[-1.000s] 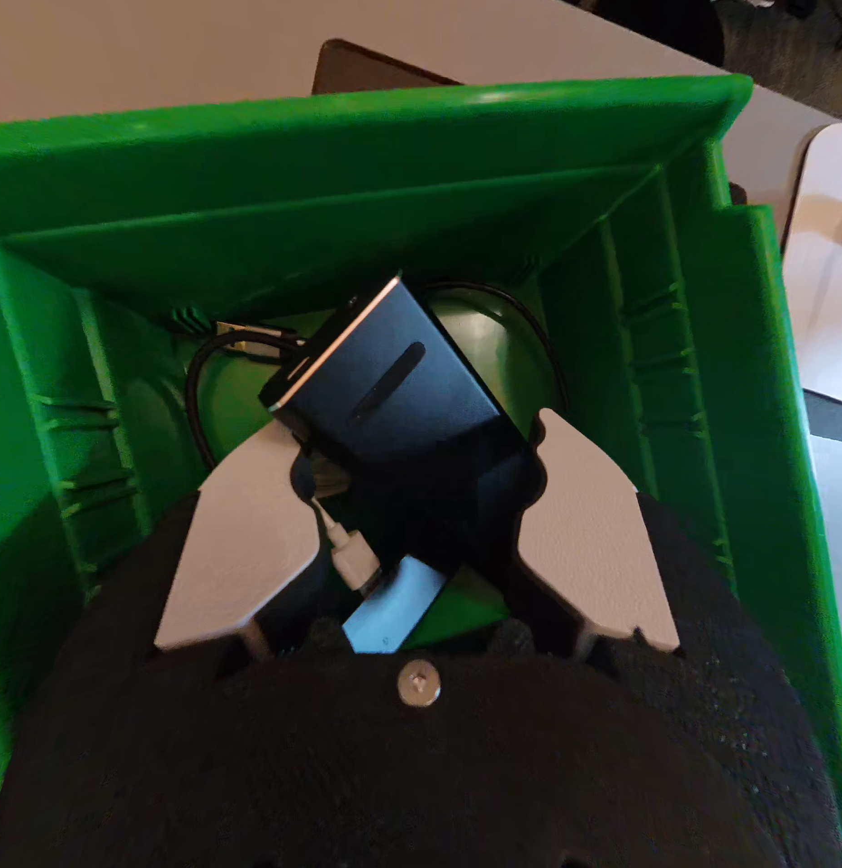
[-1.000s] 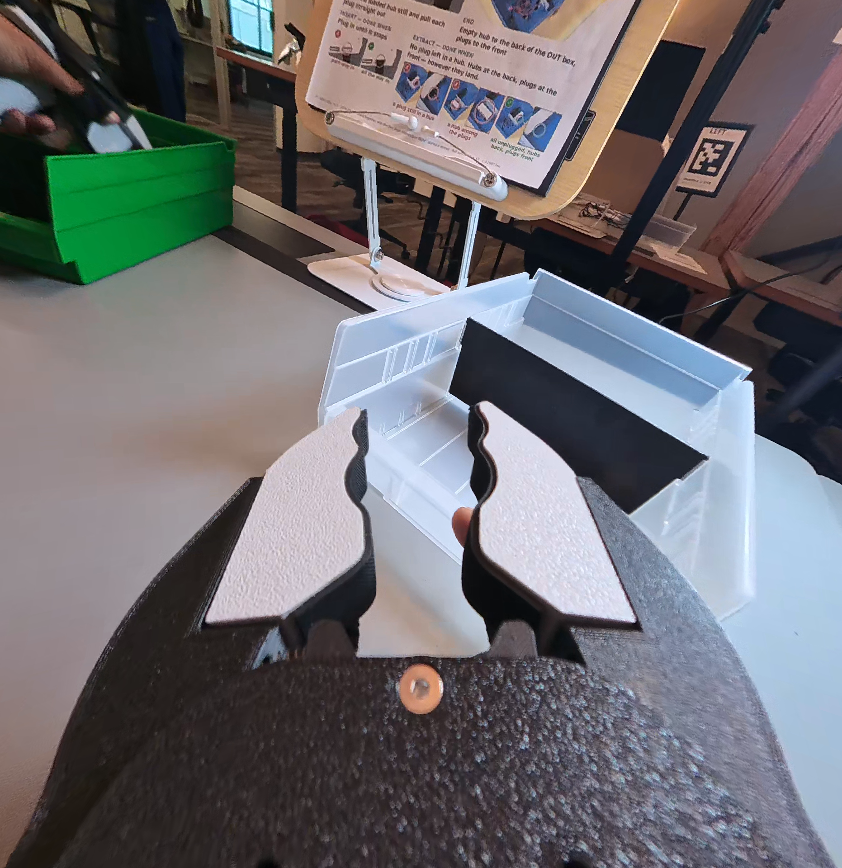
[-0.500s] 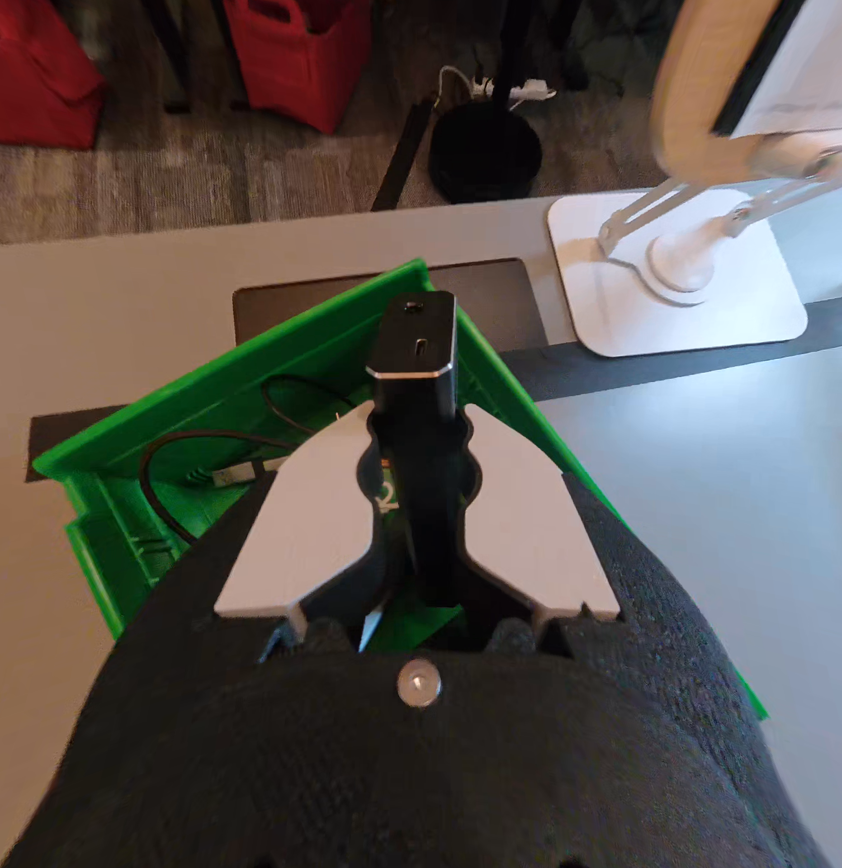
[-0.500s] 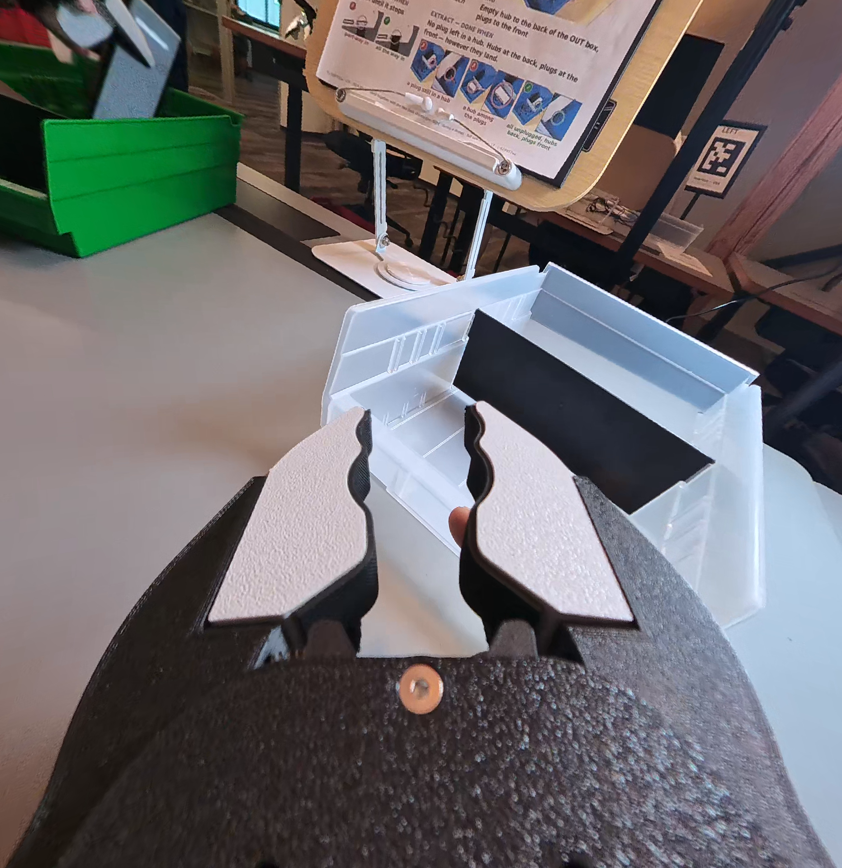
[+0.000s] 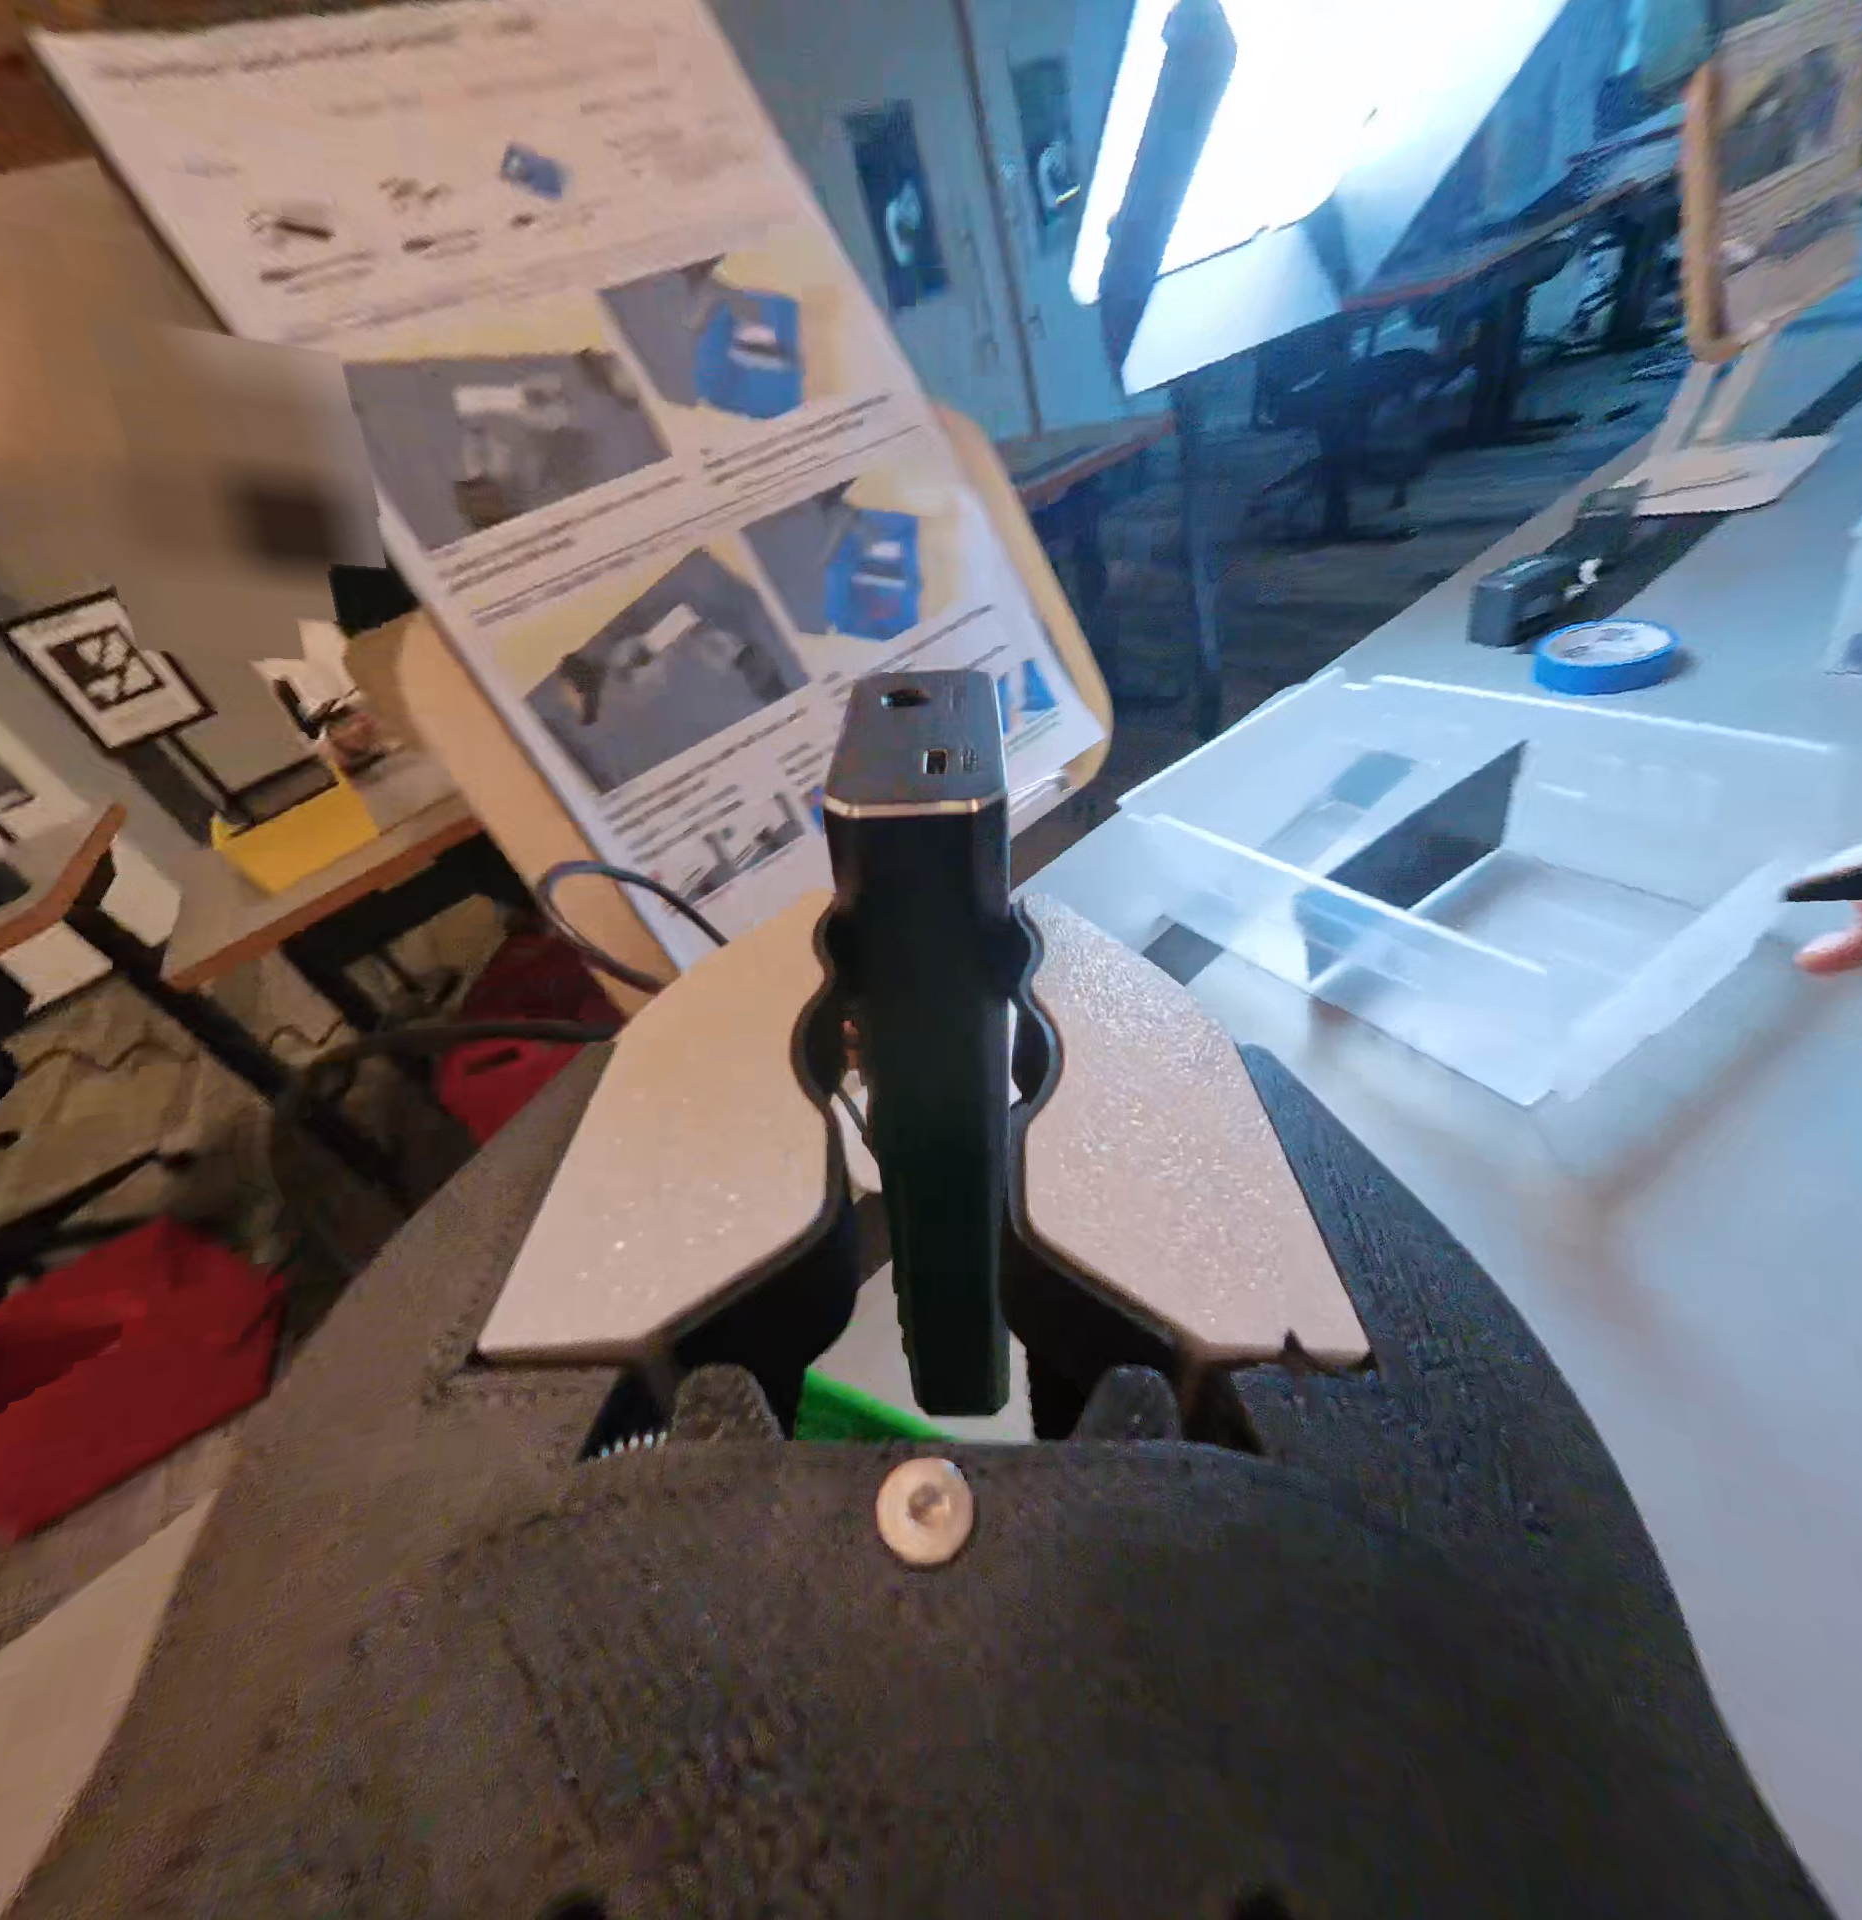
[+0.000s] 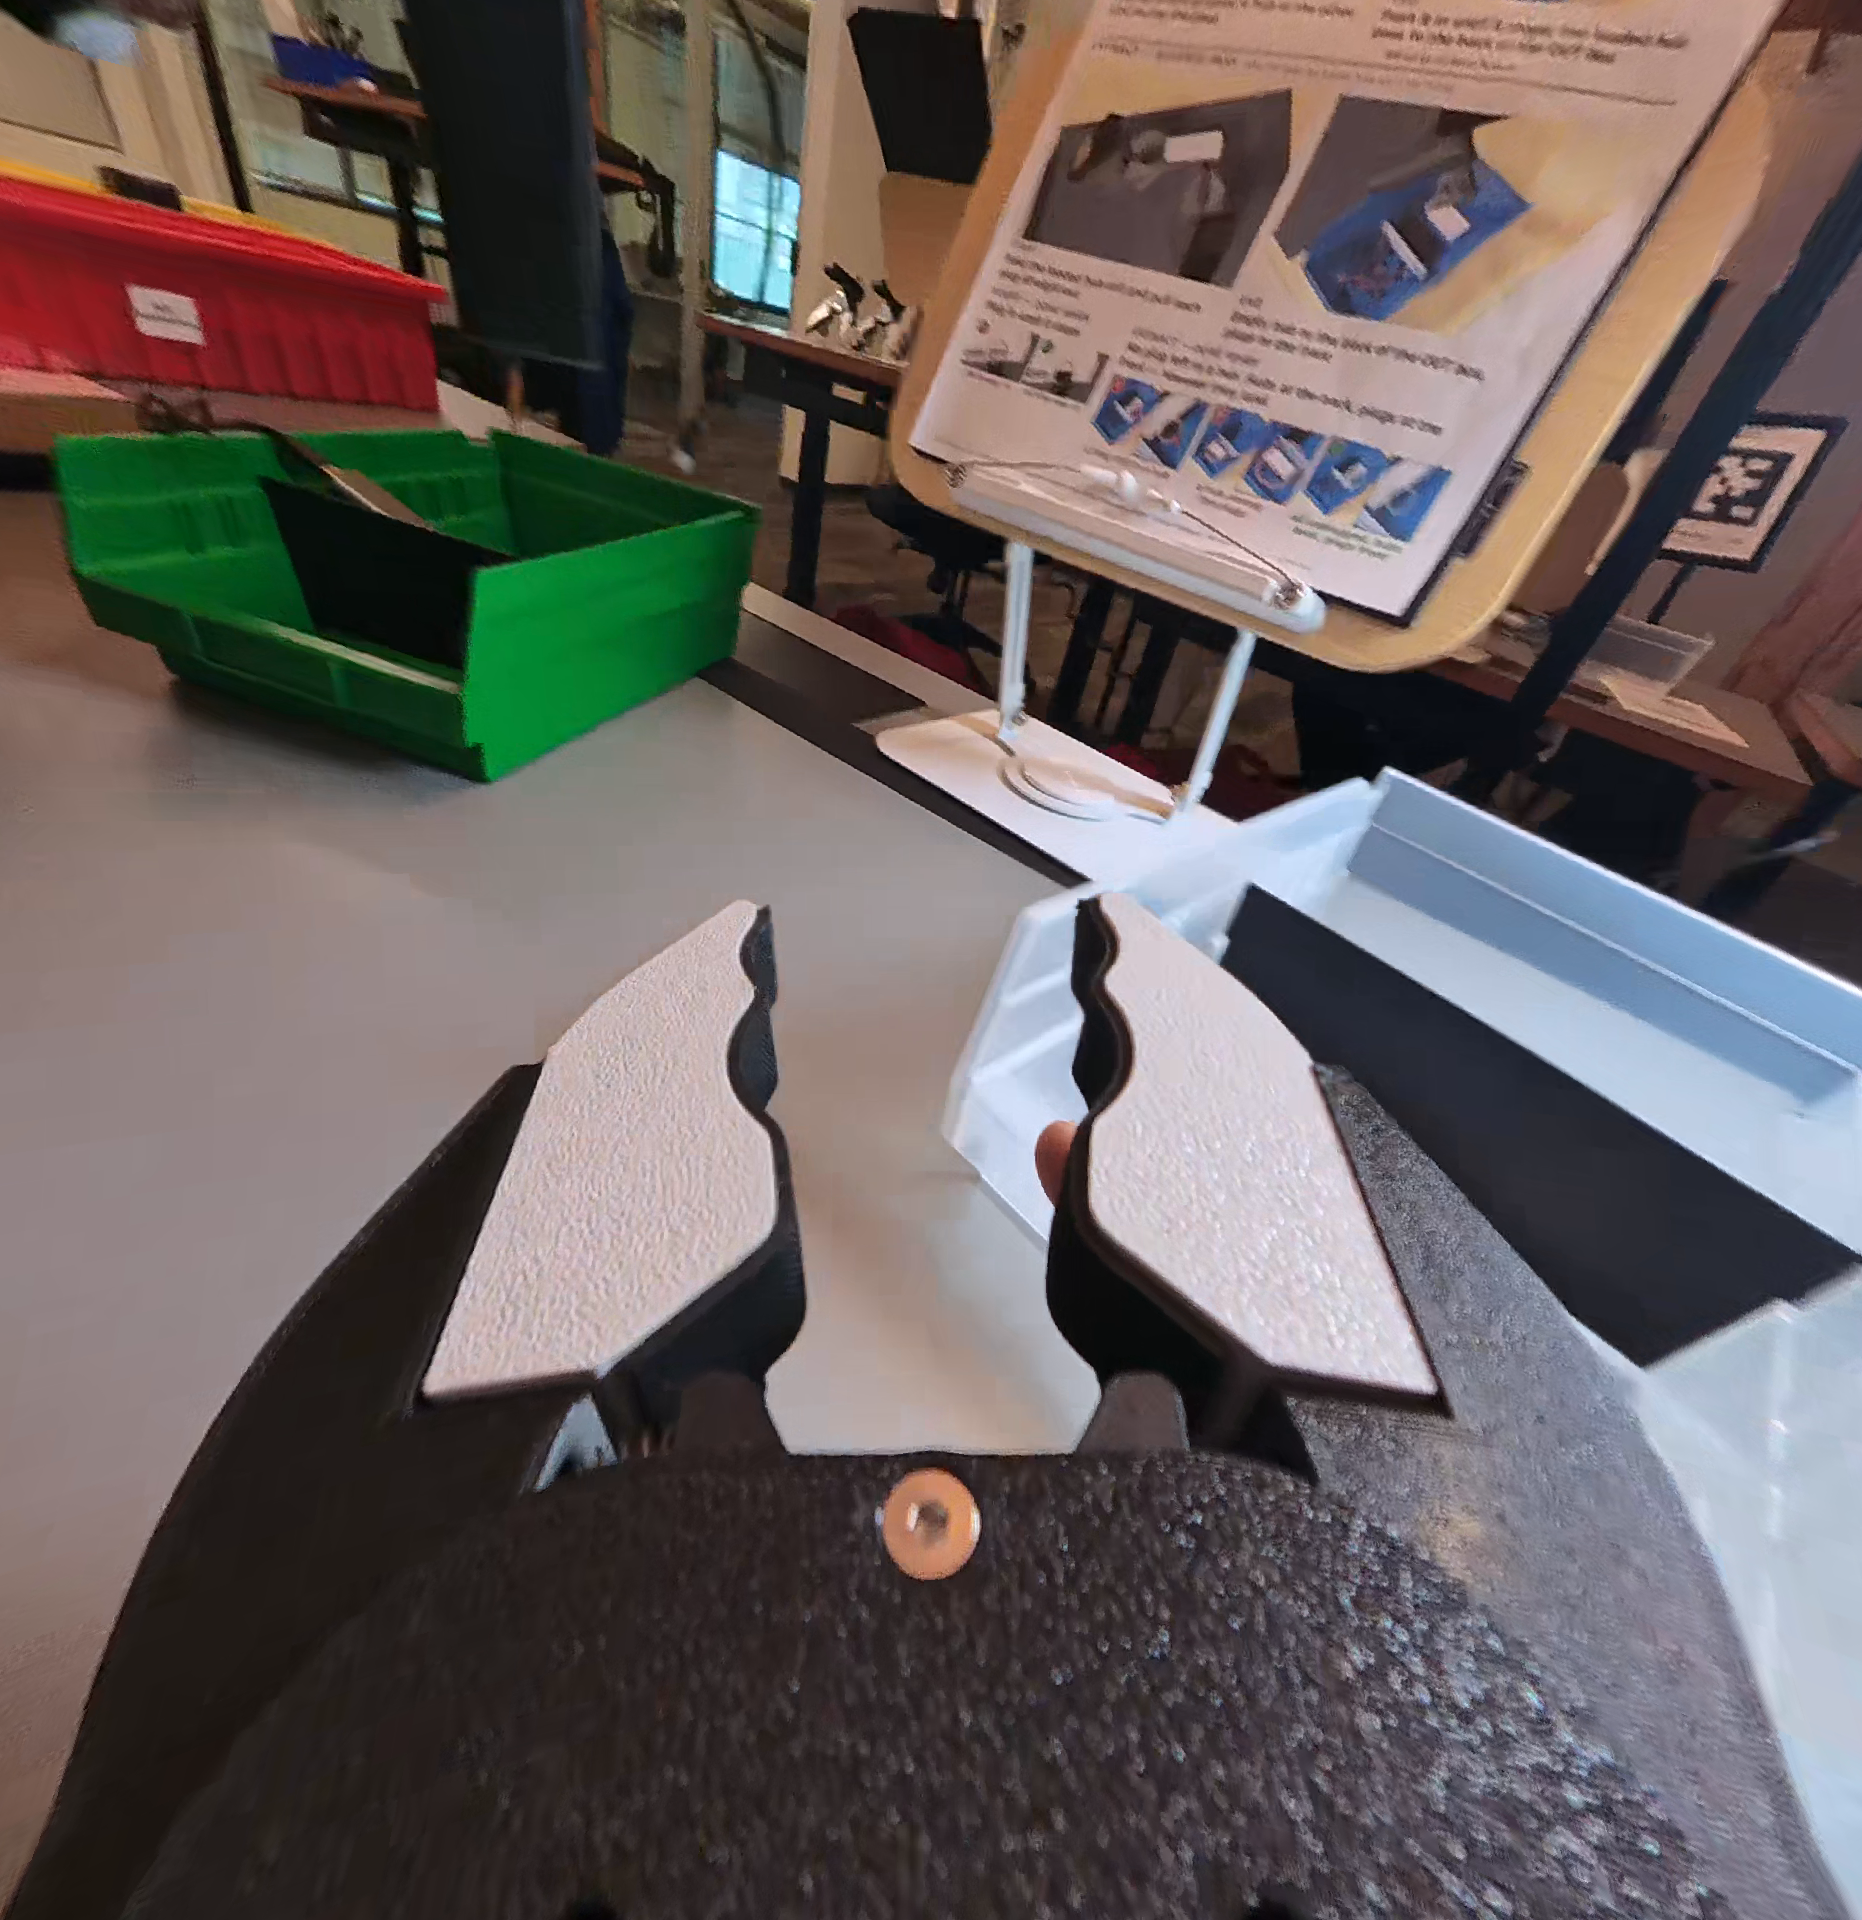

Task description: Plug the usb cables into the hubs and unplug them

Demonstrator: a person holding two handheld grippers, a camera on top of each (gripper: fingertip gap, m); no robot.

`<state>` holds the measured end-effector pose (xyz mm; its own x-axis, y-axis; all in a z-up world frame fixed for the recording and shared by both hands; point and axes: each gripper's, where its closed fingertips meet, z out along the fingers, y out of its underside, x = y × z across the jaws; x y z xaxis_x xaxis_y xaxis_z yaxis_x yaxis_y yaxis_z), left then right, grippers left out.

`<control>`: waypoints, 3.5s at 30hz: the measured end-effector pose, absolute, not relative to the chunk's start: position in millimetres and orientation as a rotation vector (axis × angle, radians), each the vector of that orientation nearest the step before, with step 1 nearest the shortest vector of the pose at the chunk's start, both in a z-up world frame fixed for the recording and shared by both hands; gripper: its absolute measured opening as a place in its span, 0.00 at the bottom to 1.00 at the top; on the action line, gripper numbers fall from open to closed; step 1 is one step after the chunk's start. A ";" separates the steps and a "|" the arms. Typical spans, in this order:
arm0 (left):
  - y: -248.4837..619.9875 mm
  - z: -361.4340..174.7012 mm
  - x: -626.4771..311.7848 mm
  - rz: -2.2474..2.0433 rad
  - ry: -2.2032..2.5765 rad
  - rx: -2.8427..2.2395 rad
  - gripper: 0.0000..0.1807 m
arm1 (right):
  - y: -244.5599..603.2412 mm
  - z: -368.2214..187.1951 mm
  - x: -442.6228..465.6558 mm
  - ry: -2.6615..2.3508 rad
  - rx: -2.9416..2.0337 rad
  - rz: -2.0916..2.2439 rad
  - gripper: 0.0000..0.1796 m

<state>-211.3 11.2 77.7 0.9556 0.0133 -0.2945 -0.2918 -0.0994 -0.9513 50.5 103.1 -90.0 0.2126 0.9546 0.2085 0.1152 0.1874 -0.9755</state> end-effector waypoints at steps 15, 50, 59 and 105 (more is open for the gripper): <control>52.7 -13.7 12.2 0.014 0.484 -1.535 0.16 | 38.0 -78.0 -43.4 -1.239 -1.267 1.031 0.39; -30.4 -75.2 14.1 -0.175 1.166 -1.953 0.06 | -39.2 -117.8 23.8 -2.032 -0.847 1.380 0.35; -28.3 -102.3 14.4 -0.225 1.176 -2.056 0.06 | -33.9 -141.1 26.8 -2.141 -0.874 1.197 0.35; -36.3 -94.2 20.8 -0.152 1.239 -2.038 0.08 | -35.9 -110.0 20.7 -1.976 -0.717 0.927 0.34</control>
<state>20.8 -36.3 -94.2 0.5281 -0.8084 -0.2601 -0.7213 -0.2652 -0.6399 20.7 -35.9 -110.0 -0.5024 0.7483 0.4332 0.1455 0.5671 -0.8107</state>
